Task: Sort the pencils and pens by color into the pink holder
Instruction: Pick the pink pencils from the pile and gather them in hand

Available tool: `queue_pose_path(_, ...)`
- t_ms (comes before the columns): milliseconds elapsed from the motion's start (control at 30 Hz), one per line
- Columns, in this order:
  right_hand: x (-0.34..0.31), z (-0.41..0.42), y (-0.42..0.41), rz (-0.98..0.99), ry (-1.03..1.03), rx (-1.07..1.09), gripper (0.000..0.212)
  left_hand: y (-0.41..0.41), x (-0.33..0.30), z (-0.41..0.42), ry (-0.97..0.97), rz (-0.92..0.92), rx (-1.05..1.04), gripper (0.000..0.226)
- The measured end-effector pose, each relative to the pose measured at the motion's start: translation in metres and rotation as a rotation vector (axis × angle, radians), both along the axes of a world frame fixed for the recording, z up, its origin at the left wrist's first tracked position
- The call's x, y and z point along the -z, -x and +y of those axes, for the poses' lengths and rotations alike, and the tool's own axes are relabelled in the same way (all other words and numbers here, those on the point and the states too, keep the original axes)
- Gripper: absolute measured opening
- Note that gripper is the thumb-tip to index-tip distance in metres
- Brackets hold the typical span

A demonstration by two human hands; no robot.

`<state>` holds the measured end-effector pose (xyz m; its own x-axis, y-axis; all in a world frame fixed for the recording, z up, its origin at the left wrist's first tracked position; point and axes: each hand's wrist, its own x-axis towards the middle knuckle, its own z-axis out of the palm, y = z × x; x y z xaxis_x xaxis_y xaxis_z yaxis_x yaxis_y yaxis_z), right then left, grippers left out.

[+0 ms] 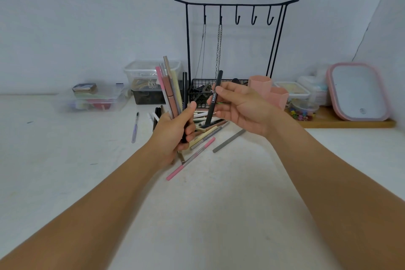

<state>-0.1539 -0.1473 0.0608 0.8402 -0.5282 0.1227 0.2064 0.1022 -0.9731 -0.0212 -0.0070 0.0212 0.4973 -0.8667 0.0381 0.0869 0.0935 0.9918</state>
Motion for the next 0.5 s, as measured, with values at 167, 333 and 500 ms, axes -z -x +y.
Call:
queue_pose_path(167,-0.0021,0.0058,-0.0006,0.008,-0.007,-0.06,0.015,0.0015,0.001,0.0004,0.028,-0.009,0.069,0.042)
queue_pose_path(333,-0.0031,0.0072,0.0002,0.077,0.163,-0.059,0.023,0.0005,0.0015,0.0003,0.047,-0.053,0.098,0.048)
queue_pose_path(500,-0.0073,0.0082,-0.0011,0.112,0.207,-0.045,0.009,-0.0001,0.0018,0.0019,0.042,-0.167,0.149,0.032)
